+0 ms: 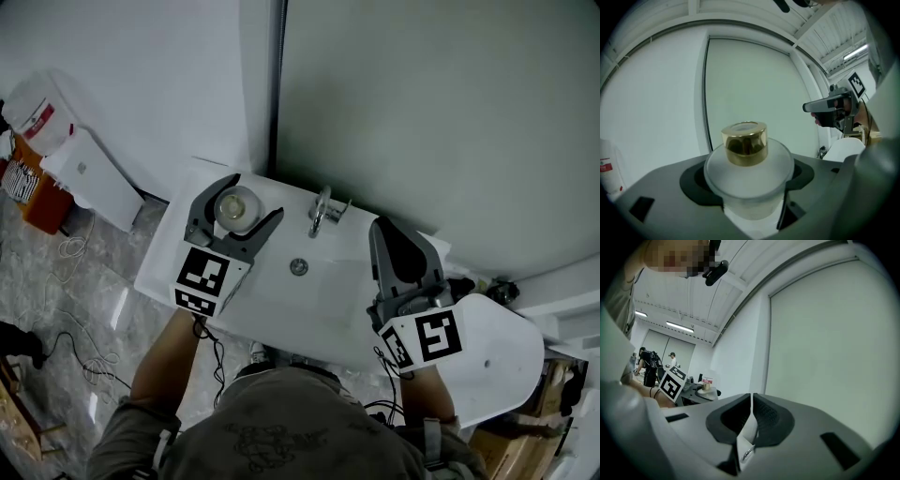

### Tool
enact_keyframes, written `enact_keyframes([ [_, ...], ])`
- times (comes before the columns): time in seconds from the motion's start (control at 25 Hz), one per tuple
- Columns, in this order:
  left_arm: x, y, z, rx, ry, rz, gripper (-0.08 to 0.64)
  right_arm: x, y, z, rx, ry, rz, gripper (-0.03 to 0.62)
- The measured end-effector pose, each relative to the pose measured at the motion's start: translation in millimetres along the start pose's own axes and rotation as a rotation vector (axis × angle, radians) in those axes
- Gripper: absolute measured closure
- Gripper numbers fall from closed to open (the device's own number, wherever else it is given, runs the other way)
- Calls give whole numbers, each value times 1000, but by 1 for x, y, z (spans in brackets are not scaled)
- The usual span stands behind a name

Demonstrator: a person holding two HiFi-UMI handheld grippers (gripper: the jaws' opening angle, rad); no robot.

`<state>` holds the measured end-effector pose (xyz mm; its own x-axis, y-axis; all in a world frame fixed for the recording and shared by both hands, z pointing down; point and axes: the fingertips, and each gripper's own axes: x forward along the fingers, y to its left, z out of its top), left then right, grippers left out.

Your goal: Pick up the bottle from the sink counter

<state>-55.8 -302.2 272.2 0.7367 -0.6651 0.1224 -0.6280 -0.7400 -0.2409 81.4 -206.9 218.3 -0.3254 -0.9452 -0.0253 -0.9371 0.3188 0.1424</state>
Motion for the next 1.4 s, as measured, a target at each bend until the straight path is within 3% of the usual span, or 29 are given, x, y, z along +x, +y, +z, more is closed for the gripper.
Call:
enact_keyframes([
  [0.52,-59,-29,24,-11,-54,-13,209,-15,18,-1,12,-4,59,557],
  [0.88,-76,-42,-4,-49,-24,-5,209,-22,34,-27,-4,49,90,557],
  [1.12,-78,-54,-31,-65,22,-10,209,-24,34,-42,55,58,89,557],
  [1.28,-79,-58,-45,-69,50,-5,209,-23,45,-60,125,92,148,557],
  [1.4,-79,-62,-51,-77,56,-13,209,-23,50,-70,120,113,166,557],
])
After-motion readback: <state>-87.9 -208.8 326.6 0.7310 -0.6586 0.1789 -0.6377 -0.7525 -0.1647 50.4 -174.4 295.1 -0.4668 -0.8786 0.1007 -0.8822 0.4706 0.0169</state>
